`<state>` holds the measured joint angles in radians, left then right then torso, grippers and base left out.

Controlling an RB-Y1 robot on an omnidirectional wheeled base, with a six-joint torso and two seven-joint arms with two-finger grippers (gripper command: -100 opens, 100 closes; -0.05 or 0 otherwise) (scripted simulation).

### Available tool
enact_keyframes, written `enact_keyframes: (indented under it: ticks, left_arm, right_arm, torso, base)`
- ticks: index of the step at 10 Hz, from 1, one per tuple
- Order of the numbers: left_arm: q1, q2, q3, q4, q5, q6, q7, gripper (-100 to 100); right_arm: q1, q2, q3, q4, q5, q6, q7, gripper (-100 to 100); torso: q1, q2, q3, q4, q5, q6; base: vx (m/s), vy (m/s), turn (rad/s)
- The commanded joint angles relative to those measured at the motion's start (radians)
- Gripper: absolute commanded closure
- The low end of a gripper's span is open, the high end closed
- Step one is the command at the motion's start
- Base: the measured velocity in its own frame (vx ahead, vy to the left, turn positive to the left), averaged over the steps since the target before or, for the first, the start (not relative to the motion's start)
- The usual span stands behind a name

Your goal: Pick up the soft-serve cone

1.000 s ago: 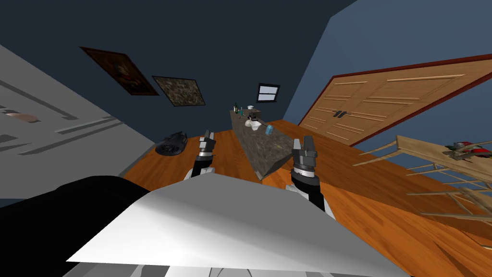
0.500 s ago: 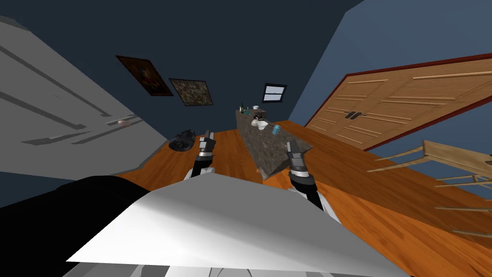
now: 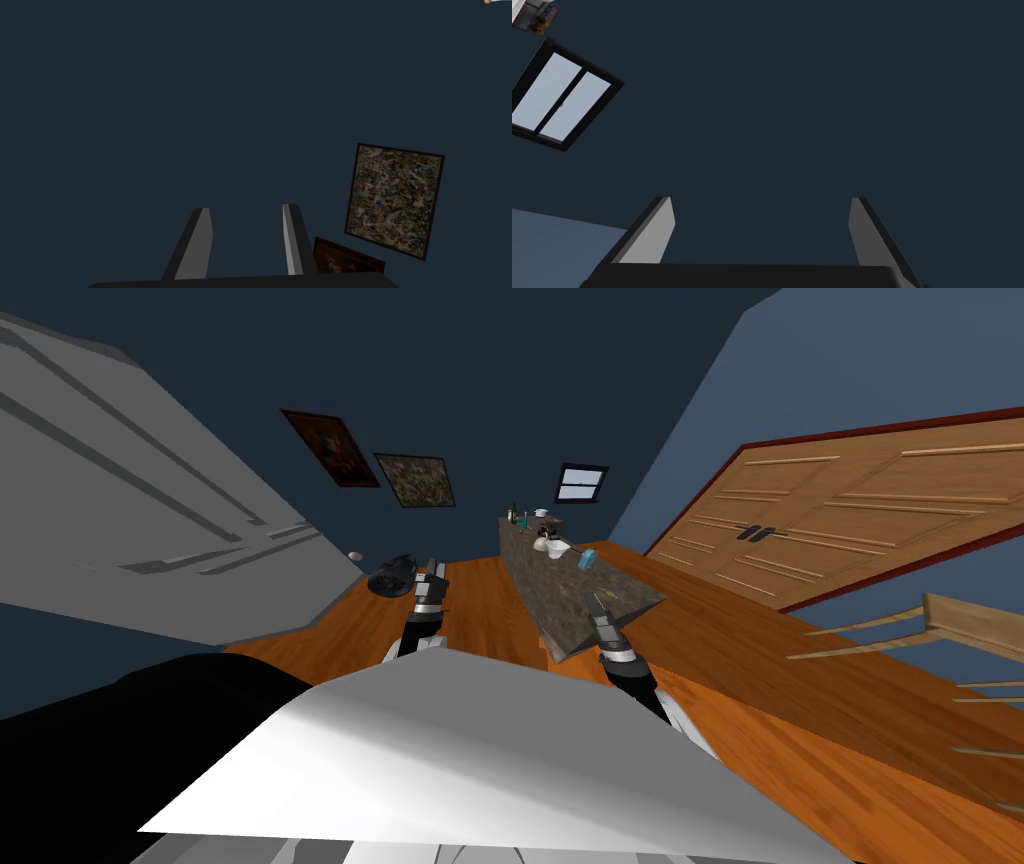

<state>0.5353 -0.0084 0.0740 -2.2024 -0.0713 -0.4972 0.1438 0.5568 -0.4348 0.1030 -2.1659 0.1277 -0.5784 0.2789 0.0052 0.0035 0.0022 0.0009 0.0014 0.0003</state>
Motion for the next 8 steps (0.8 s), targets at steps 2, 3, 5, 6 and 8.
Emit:
enact_keyframes:
  ticks: [2,3,5,6,8]
  left_arm:
    - [0.000,0.000,0.000,0.000,0.000,0.000,0.000,0]
    - [0.000,0.000,0.000,0.000,0.000,0.000,0.000,0]
    - [0.000,0.000,0.000,0.000,0.000,0.000,0.000,0]
    - [0.000,0.000,0.000,0.000,0.000,0.000,0.000,0]
    - [0.000,0.000,0.000,0.000,0.000,0.000,0.000,0]
  right_arm:
    - [0.003,-0.062,0.006,0.040,0.024,-0.001,0.017,-100]
    - [0.006,-0.099,0.016,0.081,0.048,-0.005,0.035,-100]
    - [0.009,-0.149,0.027,0.124,0.073,-0.008,0.052,-100]
    - [0.009,-0.163,0.027,0.124,0.073,-0.008,0.052,-100]
    - [0.012,-0.214,0.038,0.171,0.099,-0.012,0.070,-100]
  torso:
    - [0.002,0.001,0.000,0.000,0.000,0.000]
    - [0.001,0.001,0.000,0.000,0.000,0.000]
    - [0.001,0.000,0.000,0.000,0.000,0.000]
    - [0.001,0.000,0.000,0.000,0.000,0.000]
    - [0.001,-0.001,0.000,0.000,0.000,0.000]
  base:
    - [-0.052,0.124,0.095]
    - [-0.050,0.141,0.167]
    - [-0.034,0.115,0.088]
    - [-0.018,0.102,0.074]
    - [-0.020,0.115,0.110]
